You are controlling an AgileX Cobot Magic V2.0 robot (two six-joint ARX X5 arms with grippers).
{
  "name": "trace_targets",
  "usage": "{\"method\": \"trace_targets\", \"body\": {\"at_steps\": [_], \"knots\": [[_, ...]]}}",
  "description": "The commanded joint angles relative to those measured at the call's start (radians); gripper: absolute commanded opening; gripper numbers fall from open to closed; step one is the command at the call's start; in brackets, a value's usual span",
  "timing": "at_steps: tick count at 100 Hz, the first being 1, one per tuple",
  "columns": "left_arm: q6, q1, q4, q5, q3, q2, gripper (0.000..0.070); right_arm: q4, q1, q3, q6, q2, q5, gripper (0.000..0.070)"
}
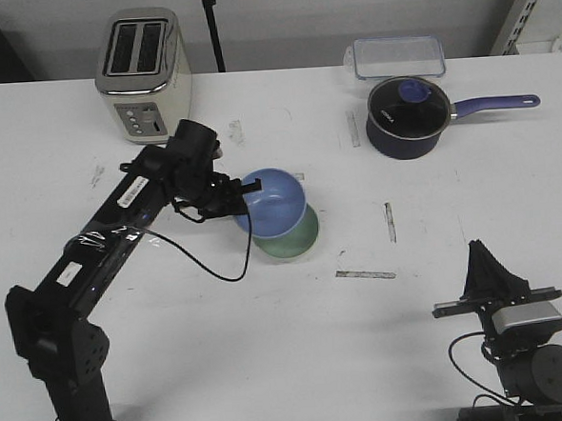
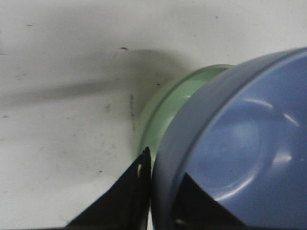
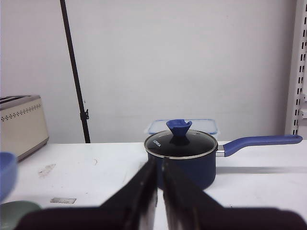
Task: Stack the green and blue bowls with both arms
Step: 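Lift the blue bowl with the left gripper over the green bowl, then lower the blue bowl into the green bowl and open the left gripper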
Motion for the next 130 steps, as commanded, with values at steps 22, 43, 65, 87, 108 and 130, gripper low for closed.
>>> {"method": "trace_targets", "body": {"at_steps": [22, 43, 65, 87, 108, 130], "knots": [[-0.006, -0.078, -0.002, -0.006, 0.053, 0.095, 0.0001, 0.012, 0.000, 0.002, 0.010, -0.002, 0.000, 0.0015], [-0.006, -0.091, -0.003, -0.057, 0.053, 0.104, 0.0001, 0.012, 0.000, 0.002, 0.010, -0.002, 0.000, 0.0015], [-0.006, -0.091, -0.013, -0.046, 0.053, 0.103, 0.0143, 0.012, 0.000, 0.002, 0.010, -0.002, 0.000, 0.0015], [-0.006, -0.092, -0.011, -0.047, 0.053, 0.081, 0.0297, 0.012, 0.000, 0.002, 0.010, -0.002, 0.000, 0.0015], [-0.010, -0.092, -0.014, -0.051, 0.053, 0.027, 0.0299, 0.012, 0.000, 0.002, 0.010, -0.002, 0.000, 0.0015], [-0.008, -0.089, -0.017, -0.051, 0.052, -0.021, 0.0297, 0.012, 0.000, 0.002, 0.010, -0.002, 0.000, 0.0015]]}}
